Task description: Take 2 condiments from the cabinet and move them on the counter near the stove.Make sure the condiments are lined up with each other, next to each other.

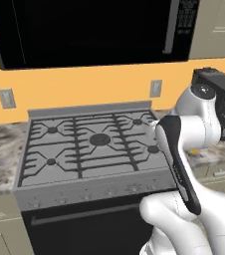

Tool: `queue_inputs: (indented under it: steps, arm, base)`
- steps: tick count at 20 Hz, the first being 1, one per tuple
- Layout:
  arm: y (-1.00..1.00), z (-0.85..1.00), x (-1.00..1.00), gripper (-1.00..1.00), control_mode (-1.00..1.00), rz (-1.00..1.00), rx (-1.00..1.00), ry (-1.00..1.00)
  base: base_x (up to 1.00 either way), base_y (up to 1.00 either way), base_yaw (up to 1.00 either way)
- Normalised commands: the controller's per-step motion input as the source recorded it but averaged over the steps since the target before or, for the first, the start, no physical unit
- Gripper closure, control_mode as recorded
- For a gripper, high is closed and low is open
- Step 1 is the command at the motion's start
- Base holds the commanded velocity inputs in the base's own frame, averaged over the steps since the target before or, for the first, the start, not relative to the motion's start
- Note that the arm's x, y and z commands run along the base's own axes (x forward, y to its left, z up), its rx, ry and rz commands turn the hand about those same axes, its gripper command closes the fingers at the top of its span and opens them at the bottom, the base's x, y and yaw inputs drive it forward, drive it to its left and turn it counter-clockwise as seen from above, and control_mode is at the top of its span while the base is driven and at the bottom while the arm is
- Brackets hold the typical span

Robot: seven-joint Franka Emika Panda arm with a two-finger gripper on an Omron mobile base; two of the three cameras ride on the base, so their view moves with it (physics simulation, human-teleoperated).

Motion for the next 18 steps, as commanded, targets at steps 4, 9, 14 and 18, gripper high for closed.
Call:
queue_inputs:
  steps: [4,9,14,18]
  arm:
    - [0.00,0.00,0.00,-1.00,1.00,0.00,0.00,0.00]
    - [0.00,0.00,0.00,-1.00,1.00,0.00,0.00,0.00]
    - [0.00,0.00,0.00,-1.00,1.00,0.00,0.00,0.00]
    - [0.00,0.00,0.00,-1.00,1.00,0.00,0.00,0.00]
  base:
    - [-0.47,0.23,0.00]
    - [0.00,0.85,0.43]
    - [-0.38,0.72,0.95]
    - [-0.28,0.66,0.98]
